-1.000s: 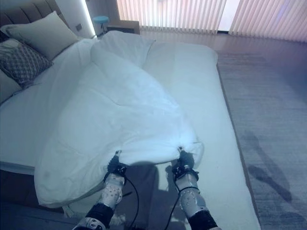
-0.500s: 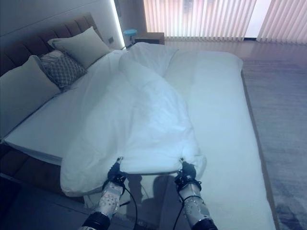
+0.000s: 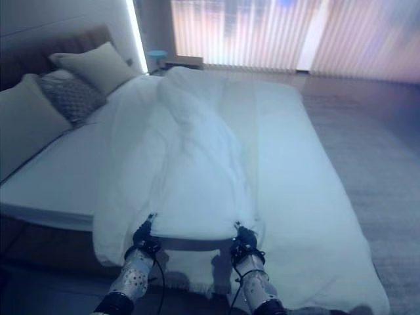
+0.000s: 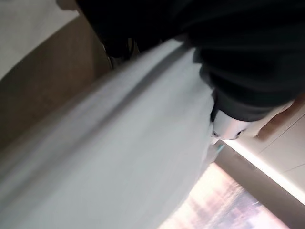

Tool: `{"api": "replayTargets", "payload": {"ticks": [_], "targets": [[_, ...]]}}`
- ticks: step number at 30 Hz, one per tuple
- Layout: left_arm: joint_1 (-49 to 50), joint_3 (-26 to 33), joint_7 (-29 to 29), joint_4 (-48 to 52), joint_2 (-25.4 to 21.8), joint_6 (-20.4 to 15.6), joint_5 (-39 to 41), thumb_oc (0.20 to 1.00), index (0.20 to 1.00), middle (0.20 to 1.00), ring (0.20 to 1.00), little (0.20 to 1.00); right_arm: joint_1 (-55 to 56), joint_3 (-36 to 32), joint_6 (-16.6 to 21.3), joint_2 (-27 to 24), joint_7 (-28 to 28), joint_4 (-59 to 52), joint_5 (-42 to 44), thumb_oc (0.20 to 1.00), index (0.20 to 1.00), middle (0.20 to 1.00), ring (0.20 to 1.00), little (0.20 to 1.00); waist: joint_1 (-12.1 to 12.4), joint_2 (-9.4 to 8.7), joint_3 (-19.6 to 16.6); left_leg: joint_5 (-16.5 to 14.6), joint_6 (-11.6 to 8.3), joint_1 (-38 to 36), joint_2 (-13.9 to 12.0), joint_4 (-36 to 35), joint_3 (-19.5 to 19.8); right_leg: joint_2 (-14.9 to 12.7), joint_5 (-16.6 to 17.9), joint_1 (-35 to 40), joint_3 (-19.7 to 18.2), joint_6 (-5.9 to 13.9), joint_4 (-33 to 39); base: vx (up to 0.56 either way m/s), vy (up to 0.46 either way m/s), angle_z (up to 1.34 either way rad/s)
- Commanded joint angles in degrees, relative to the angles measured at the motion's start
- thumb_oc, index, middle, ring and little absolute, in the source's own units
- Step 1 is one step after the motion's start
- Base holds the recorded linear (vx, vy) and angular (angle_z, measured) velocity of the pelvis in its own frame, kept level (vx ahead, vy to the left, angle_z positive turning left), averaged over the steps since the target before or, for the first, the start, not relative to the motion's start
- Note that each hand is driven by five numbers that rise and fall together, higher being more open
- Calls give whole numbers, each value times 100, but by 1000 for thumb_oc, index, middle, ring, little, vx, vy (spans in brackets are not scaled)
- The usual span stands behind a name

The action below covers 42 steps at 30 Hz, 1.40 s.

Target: Make the bed

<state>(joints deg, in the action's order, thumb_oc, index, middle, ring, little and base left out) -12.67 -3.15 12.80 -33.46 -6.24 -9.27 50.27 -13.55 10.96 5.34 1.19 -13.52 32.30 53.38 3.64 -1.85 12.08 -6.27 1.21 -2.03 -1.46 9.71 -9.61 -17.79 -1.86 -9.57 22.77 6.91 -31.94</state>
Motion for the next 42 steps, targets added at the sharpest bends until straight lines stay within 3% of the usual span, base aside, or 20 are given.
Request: {"api": "replayTargets", "payload": {"ticks": [1,3,5,11,16,18,19,24,27,28,29,30,33,34,36,37,38,40,41,42], "targets": [[121,982,303,464,-1173,-697,-162,200,200,200,200,200,142,-479,530,-807,-1,-100,-38,200,200,200,200,200,176,-25,-487,580,-180,146,470,-911,695,967,-113,879,-361,117,1054,-190,85,-14],[113,912,309,415,-1108,-619,-213,200,200,200,200,200,212,-436,589,-848,-17,-145,-14,200,200,200,200,200,241,-207,-637,900,-217,514,759,-904,703,1836,-543,1340,-1141,-108,1426,-264,83,-21],[89,850,299,359,-1091,-604,-299,200,200,200,200,200,204,-392,643,-877,-18,-102,61,200,200,200,200,200,308,-176,-691,1165,-329,864,817,-888,698,1982,-755,1621,-1302,-420,2302,-279,38,-1],[72,780,225,349,-949,-598,-292,200,200,200,200,200,208,-459,657,-1064,-100,-59,-41,200,200,200,200,200,266,0,-484,1376,-652,1585,773,-250,500,1966,-492,1742,-1137,-489,2958,-220,72,16],[173,830,263,554,-951,-629,-413,200,200,200,200,200,156,-424,620,-1069,-113,65,-126,200,200,200,200,200,170,-48,-458,850,-424,1078,390,-75,818,1541,-257,1593,-1007,-341,2945,-93,186,16],[172,853,312,529,-972,-656,-472,200,200,200,200,200,140,-406,594,-1086,-62,131,-91,200,200,200,200,200,93,-45,-537,713,-469,672,-99,-95,1286,1269,-232,1457,-1023,-249,2887,-75,304,1],[169,854,312,529,-971,-656,-472,200,200,200,200,200,137,-407,594,-1087,-61,132,-90,200,200,200,200,200,85,-44,-549,736,-469,688,-98,-111,1294,1269,-217,1440,-1016,-250,2894,-8,322,4],[53,764,311,576,-1046,-705,-498,200,200,200,200,200,229,-533,516,-1277,-20,29,-27,200,200,200,200,200,-156,169,-676,1288,-806,376,-1319,-281,1662,630,-161,1395,-1080,91,2732,20,488,11],[-7,663,301,528,-1116,-701,-543,200,200,200,200,200,269,-611,502,-1348,-42,-42,-5,200,200,200,200,200,-180,250,-671,1129,-971,378,-1388,-204,1824,377,-71,1358,-1209,234,2659,8,572,36],[-17,620,275,572,-1101,-717,-543,200,200,200,200,200,280,-654,489,-1356,-45,-70,-8,200,200,200,200,200,-169,269,-664,926,-1012,508,-1182,78,2030,204,71,1346,-1254,307,2643,17,489,-11],[7,618,244,604,-1098,-730,-498,200,200,200,200,200,290,-679,449,-1364,-23,-120,-1,200,200,200,200,200,-166,241,-646,284,-997,507,-926,312,2045,-80,339,1364,-1334,393,2672,39,919,-19],[24,580,264,595,-1080,-713,-533,200,200,200,200,200,372,-734,398,-1305,-52,-167,-112,200,200,200,200,200,-193,116,-645,-79,-878,530,-604,459,1746,-492,1128,1298,-1354,456,2742,42,700,-16],[57,606,317,620,-1152,-728,-510,200,200,200,200,200,335,-753,428,-1216,-115,-187,-136,200,200,200,200,200,-138,56,-579,-103,-682,529,-369,245,1431,-728,1500,891,-1164,376,2712,-121,769,-19],[24,617,405,589,-1196,-730,-617,200,200,200,200,200,271,-744,501,-1082,-135,-9,-49,200,200,200,200,200,-56,174,-500,74,-603,527,-277,-9,1158,-560,1124,785,-737,217,2364,-147,635,-50],[56,678,415,649,-1215,-757,-603,200,200,200,200,200,223,-716,511,-1055,-114,38,-37,200,200,200,200,200,-79,187,-515,244,-540,509,-182,-270,1134,-273,841,707,-769,124,1993,-109,563,-42],[29,731,424,735,-1273,-789,-662,200,200,200,200,200,195,-665,532,-1044,-37,49,-56,200,200,200,200,200,-23,188,-504,438,-493,439,-57,-602,1105,258,250,764,-638,-4,1705,-35,268,0],[28,731,426,737,-1273,-787,-664,200,200,200,200,200,192,-666,532,-1044,-36,50,-56,200,200,200,200,200,-33,186,-509,462,-492,445,-53,-620,1115,255,259,759,-627,-7,1711,-36,370,20],[63,893,539,785,-1333,-821,-726,200,200,200,200,200,187,-550,569,-1002,37,47,-59,200,200,200,200,200,25,81,-534,562,-470,354,123,-839,1056,923,-255,875,-411,-179,1655,-25,248,15],[46,961,633,694,-1271,-827,-648,200,200,200,200,200,184,-476,647,-948,11,90,24,200,200,200,200,200,28,-63,-536,592,-465,299,327,-893,1073,1434,-412,909,-703,-241,1912,-35,200,4],[42,962,631,691,-1273,-828,-646,200,200,200,200,200,181,-476,648,-947,11,91,25,200,200,200,200,200,28,-60,-543,607,-465,313,323,-897,1073,1441,-388,903,-702,-244,1934,-46,179,4]]}}
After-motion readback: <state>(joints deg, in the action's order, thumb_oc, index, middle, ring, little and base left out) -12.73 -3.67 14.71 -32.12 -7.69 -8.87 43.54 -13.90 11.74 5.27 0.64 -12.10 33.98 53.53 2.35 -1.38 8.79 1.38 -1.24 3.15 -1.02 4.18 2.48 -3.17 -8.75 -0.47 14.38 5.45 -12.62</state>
